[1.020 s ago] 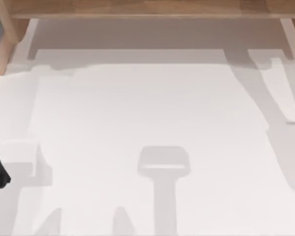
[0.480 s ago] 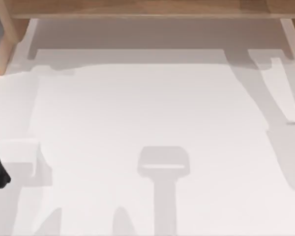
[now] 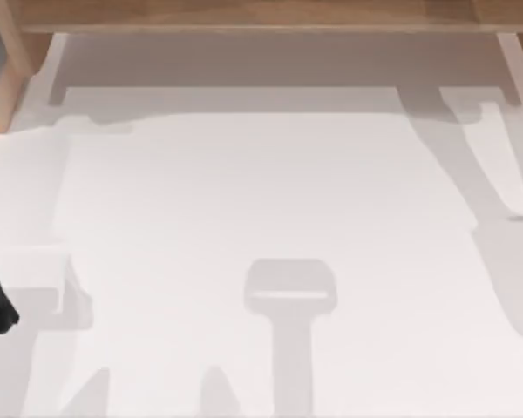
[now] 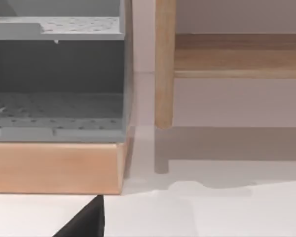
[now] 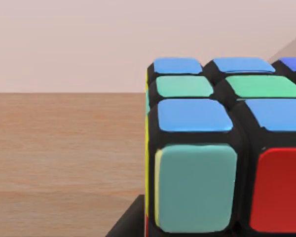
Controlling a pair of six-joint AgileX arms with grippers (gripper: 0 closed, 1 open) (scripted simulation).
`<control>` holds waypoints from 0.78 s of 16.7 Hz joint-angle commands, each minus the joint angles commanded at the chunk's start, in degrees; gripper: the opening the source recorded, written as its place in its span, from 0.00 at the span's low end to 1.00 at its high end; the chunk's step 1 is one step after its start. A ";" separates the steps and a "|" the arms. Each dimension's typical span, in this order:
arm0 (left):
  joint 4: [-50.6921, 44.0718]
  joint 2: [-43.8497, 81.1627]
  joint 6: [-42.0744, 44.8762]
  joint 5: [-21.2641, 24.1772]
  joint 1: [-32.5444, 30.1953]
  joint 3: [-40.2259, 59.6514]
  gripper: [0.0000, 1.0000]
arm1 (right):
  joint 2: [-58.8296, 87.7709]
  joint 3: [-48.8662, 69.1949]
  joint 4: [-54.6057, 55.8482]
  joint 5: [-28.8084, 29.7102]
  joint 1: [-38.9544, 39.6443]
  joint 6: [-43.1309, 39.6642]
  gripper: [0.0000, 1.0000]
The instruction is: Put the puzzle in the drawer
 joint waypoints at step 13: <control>0.00 0.00 0.00 0.00 0.00 0.00 1.00 | -3.31 -0.17 -3.02 0.50 0.72 0.12 0.00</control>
